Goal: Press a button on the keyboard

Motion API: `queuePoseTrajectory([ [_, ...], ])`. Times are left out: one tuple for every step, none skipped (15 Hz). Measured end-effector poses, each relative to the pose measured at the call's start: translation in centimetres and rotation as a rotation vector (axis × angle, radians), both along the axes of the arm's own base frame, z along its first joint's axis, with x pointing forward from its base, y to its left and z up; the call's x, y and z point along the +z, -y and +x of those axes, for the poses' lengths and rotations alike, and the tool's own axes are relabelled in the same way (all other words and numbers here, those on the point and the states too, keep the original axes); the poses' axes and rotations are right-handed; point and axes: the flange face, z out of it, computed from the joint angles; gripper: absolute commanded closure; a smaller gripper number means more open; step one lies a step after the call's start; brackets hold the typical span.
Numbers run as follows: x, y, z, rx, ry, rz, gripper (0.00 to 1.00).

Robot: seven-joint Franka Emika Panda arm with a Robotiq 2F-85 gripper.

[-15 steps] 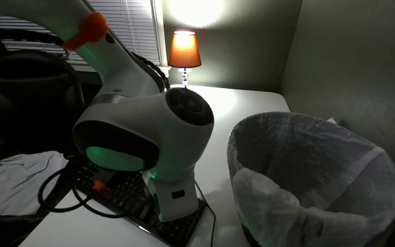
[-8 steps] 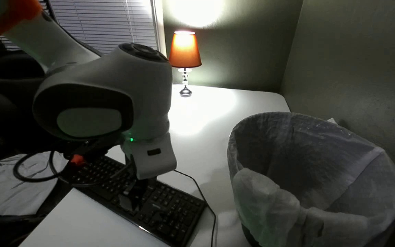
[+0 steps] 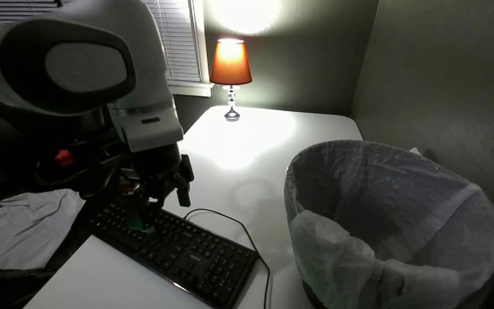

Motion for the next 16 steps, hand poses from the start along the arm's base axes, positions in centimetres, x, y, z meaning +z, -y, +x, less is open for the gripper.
queuePoseTrajectory([
  [1.0,-0.9,0.0,0.006,-0.006,-0.025,0.00],
  [2.0,-1.8,0.0,0.013,-0.009,-0.048,0.00],
  [2.9,-2.6,-0.1,0.019,-0.010,-0.069,0.00],
  [3.7,-3.4,-0.2,0.024,-0.011,-0.087,0.00],
  [4.5,-4.1,-0.4,0.029,-0.012,-0.104,0.00],
  [5.1,-4.9,-0.6,0.033,-0.013,-0.119,0.00],
  [5.7,-5.6,-0.8,0.036,-0.013,-0.135,0.00],
  [6.2,-6.3,-1.0,0.041,-0.012,-0.150,0.00],
  [6.7,-6.9,-1.1,0.046,-0.010,-0.166,0.00],
  [7.2,-7.6,-1.3,0.051,-0.008,-0.180,0.00],
  [7.6,-8.2,-1.4,0.057,-0.006,-0.195,0.00],
  [8.0,-8.7,-1.5,0.064,-0.004,-0.209,0.00],
  [8.2,-9.0,-1.5,0.068,0.001,-0.214,0.00],
  [8.3,-8.9,-1.5,0.069,0.002,-0.214,0.00],
  [8.2,-8.8,-1.5,0.067,0.000,-0.213,0.00],
  [8.2,-8.8,-1.5,0.066,-0.001,-0.212,0.00],
])
